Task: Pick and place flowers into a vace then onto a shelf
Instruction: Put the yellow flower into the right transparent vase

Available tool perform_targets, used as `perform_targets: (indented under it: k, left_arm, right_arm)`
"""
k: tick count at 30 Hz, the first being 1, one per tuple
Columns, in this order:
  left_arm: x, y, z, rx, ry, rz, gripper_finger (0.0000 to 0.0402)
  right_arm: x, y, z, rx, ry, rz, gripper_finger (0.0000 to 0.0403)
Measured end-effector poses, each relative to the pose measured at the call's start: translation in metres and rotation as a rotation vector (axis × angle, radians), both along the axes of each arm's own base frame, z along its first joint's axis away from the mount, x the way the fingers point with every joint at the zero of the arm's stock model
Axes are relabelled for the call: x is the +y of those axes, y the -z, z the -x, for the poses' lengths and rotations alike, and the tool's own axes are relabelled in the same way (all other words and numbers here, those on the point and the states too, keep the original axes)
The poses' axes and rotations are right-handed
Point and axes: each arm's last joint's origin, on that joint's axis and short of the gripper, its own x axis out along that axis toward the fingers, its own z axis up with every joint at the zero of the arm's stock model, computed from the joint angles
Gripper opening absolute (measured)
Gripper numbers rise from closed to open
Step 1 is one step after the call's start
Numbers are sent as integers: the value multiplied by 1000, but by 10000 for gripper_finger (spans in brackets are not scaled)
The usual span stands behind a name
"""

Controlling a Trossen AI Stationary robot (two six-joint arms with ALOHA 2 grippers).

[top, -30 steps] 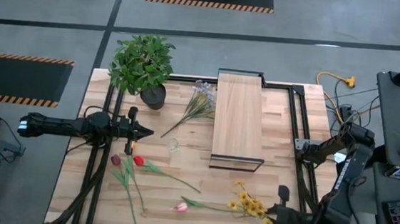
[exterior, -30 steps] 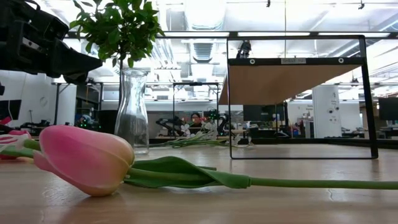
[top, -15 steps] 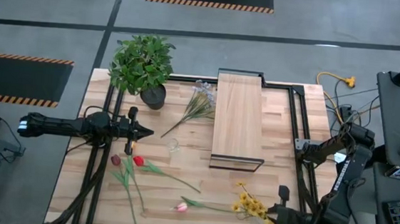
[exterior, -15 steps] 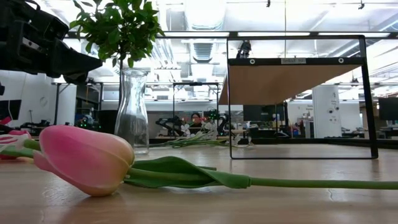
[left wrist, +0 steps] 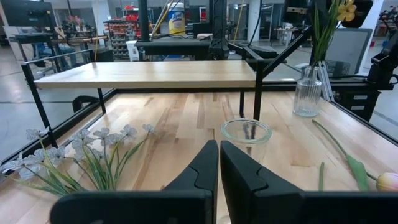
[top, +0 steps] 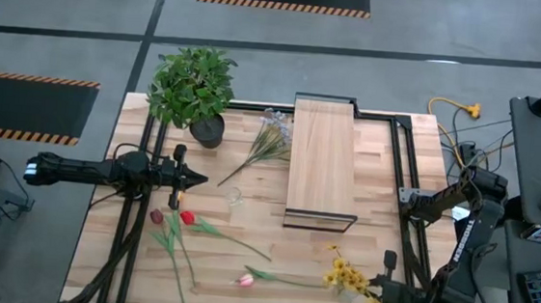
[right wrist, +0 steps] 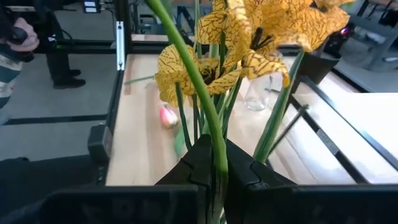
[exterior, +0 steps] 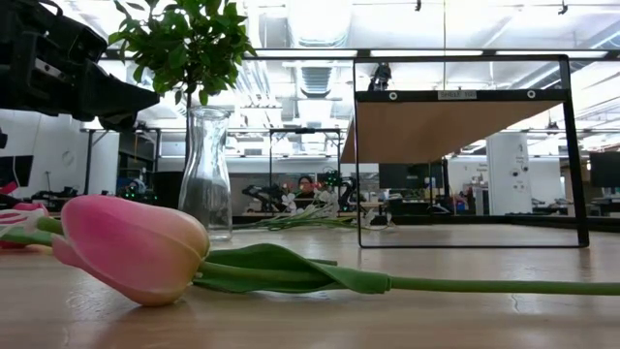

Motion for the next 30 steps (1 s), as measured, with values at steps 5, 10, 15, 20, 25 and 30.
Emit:
perform_targets:
  k: [5, 10, 15, 20, 25, 30]
  left_arm:
    - [0, 0, 0, -1, 0, 0, 0]
    - [0, 0, 0, 0, 0, 0, 0]
    - [0, 0, 0, 0, 0, 0, 0]
    - [0, 0, 0, 0, 0, 0, 0]
    - [0, 0, 0, 0, 0, 0, 0]
    - [0, 0, 0, -1, 0, 0, 0]
  right_arm:
    - [-4, 7, 1, -42, 23, 47, 9]
    - [-8, 17, 3, -70, 41, 75, 9]
    - [-15, 27, 4, -119, 68, 114, 9]
    - [-21, 37, 6, -165, 87, 153, 9]
    - [-24, 40, 7, -244, 113, 191, 9]
    - [-28, 46, 8, -255, 121, 163, 9]
